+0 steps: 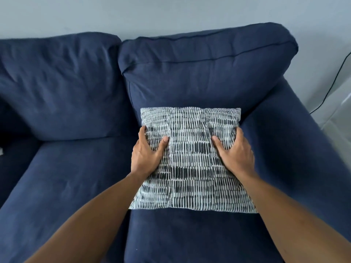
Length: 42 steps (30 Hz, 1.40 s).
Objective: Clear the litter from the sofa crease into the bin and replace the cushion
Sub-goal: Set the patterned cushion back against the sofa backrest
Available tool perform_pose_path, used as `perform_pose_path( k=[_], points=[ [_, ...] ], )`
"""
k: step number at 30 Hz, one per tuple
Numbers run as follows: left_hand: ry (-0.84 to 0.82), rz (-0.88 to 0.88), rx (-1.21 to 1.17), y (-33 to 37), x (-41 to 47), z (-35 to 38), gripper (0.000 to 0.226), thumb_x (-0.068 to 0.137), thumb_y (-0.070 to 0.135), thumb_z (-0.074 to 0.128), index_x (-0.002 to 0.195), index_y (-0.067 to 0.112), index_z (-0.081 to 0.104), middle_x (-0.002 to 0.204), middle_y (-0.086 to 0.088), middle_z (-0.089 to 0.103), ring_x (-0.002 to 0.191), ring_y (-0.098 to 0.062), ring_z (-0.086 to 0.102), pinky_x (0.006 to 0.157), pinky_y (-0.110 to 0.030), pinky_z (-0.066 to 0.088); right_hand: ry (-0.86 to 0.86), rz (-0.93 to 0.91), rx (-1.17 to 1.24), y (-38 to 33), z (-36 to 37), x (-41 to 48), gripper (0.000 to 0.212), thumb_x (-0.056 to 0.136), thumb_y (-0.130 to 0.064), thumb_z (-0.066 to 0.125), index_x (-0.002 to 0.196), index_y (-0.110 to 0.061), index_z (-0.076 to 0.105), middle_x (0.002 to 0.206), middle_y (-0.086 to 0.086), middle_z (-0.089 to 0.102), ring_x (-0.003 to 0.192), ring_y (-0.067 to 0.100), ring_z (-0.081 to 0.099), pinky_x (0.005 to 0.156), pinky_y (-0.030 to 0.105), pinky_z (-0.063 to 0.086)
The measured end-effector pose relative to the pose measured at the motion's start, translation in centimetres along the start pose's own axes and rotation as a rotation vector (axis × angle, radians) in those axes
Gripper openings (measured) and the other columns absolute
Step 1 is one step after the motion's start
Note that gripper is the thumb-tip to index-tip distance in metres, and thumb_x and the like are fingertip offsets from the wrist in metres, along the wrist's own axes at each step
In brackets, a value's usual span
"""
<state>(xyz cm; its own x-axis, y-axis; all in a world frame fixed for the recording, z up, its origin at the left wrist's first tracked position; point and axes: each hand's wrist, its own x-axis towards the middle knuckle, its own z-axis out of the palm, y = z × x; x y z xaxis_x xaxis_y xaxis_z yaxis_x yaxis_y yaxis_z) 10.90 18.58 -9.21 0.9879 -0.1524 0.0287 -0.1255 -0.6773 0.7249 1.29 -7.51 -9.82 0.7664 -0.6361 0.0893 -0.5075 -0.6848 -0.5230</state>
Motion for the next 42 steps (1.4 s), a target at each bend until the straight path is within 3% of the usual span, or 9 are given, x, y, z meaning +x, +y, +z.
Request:
perform_pose_path(
  k=[7,10,14,19,26,31,34,42],
  points=[
    [0.157,0.154,-0.051,1.1,3.3,0.1,0.091,0.085,0.077,0.05,0.153,0.037,0.004,0.161,-0.004,0.03,0.141,-0.031,0.039,0.104,-0.05,0.04,0.126,-0.093,0.072,-1.6,0.4,3.5,0.101,0.078,-0.088,0.036,0.151,-0.022,0.015,0.145,0.013,0.042,0.126,0.034,0.047,0.095,0.052,0.043],
    [0.2,0.195,-0.074,1.0,5.0,0.9,0.094,0.087,0.073,0.053,0.154,0.037,-0.002,0.164,-0.003,0.022,0.144,-0.028,0.034,0.103,-0.043,0.034,0.159,-0.128,0.139,-2.1,1.2,5.0,0.101,0.079,-0.085,0.039,0.151,-0.02,0.013,0.146,0.014,0.039,0.126,0.034,0.045,0.094,0.052,0.043],
    [0.223,0.226,-0.133,0.6,7.6,2.1,0.096,0.089,0.068,0.055,0.155,0.035,-0.005,0.166,-0.003,0.013,0.141,-0.003,0.016,0.11,-0.034,0.022,0.18,-0.179,0.237,-2.3,3.0,7.1,0.099,0.081,-0.08,0.046,0.151,-0.018,0.011,0.144,0.014,0.035,0.126,0.031,0.042,0.093,0.05,0.043],
    [0.211,0.238,-0.165,-0.4,10.4,4.0,0.097,0.09,0.066,0.055,0.155,0.034,-0.009,0.167,0.0,0.005,0.14,0.006,0.005,0.115,-0.033,0.015,0.153,-0.221,0.329,-1.8,5.6,10.0,0.101,0.081,-0.078,0.05,0.152,-0.022,0.006,0.146,0.013,0.029,0.127,0.022,0.032,0.095,0.033,0.032],
    [0.163,0.256,-0.145,-4.3,12.9,7.1,0.099,0.09,0.066,0.054,0.156,0.032,-0.012,0.167,0.006,-0.001,0.139,0.022,-0.008,0.115,-0.026,0.01,0.098,-0.214,0.353,-0.2,9.7,12.1,0.102,0.083,-0.07,0.055,0.153,-0.016,0.003,0.153,0.015,0.02,0.132,0.019,0.022,0.102,0.029,0.023],
    [0.146,0.279,-0.132,-6.6,13.7,8.6,0.101,0.091,0.067,0.054,0.156,0.028,-0.014,0.161,0.022,-0.008,0.142,0.018,-0.008,0.112,-0.013,0.006,0.089,-0.22,0.357,0.8,12.0,12.3,0.101,0.085,-0.065,0.058,0.153,-0.016,0.003,0.154,0.014,0.02,0.131,0.014,0.02,0.102,0.029,0.022],
    [0.147,0.284,-0.135,-7.0,14.2,9.2,0.1,0.092,0.063,0.054,0.157,0.025,-0.012,0.162,0.02,-0.005,0.143,0.015,-0.008,0.111,-0.004,0.003,0.095,-0.211,0.341,1.0,12.8,12.5,0.102,0.084,-0.067,0.057,0.153,-0.015,0.001,0.154,0.014,0.019,0.129,0.013,0.02,0.101,0.029,0.023],
    [0.149,0.27,-0.095,-6.3,13.8,8.2,0.1,0.09,0.067,0.054,0.156,0.029,-0.011,0.161,0.015,0.005,0.138,0.022,-0.005,0.115,-0.029,0.012,0.061,-0.209,0.346,0.9,11.8,12.5,0.101,0.083,-0.071,0.055,0.152,-0.024,-0.001,0.152,0.012,0.02,0.132,0.025,0.03,0.1,0.033,0.027]
  ],
)
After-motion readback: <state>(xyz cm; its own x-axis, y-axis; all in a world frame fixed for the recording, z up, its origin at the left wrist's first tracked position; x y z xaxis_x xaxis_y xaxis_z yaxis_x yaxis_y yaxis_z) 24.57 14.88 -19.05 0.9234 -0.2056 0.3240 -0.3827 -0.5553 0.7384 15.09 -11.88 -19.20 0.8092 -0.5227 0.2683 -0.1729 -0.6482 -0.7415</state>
